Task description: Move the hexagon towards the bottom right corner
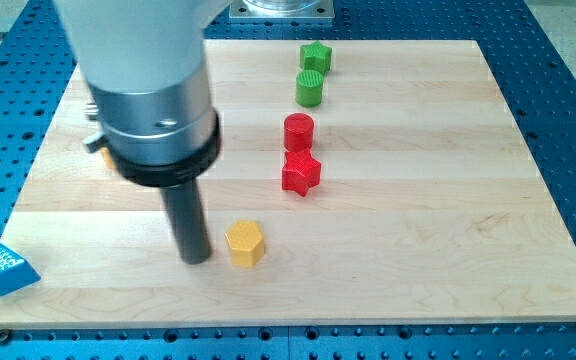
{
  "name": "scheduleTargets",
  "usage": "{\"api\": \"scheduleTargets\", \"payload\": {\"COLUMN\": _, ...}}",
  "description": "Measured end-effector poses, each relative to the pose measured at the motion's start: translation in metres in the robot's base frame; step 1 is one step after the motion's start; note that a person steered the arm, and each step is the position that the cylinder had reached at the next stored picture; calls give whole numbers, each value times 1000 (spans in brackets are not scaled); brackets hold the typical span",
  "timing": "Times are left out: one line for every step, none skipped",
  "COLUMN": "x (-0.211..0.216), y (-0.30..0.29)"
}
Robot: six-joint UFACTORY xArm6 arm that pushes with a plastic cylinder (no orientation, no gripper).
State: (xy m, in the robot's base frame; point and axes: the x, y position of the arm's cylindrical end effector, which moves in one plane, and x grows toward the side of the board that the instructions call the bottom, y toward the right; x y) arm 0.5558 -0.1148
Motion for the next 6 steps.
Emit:
{"api": "scheduleTargets", "payload": {"x": 27, "y": -23}}
{"api": "scheduleTargets", "payload": {"x": 15, "y": 50}}
{"api": "scheduleTargets", "payload": {"x": 4, "y": 65}}
{"api": "scheduleTargets", "payload": {"x": -9, "y": 33}}
{"api": "scheduleTargets", "payload": {"x": -30, "y": 54}}
{"api": "scheduleTargets", "payload": {"x": -25, "y": 92}}
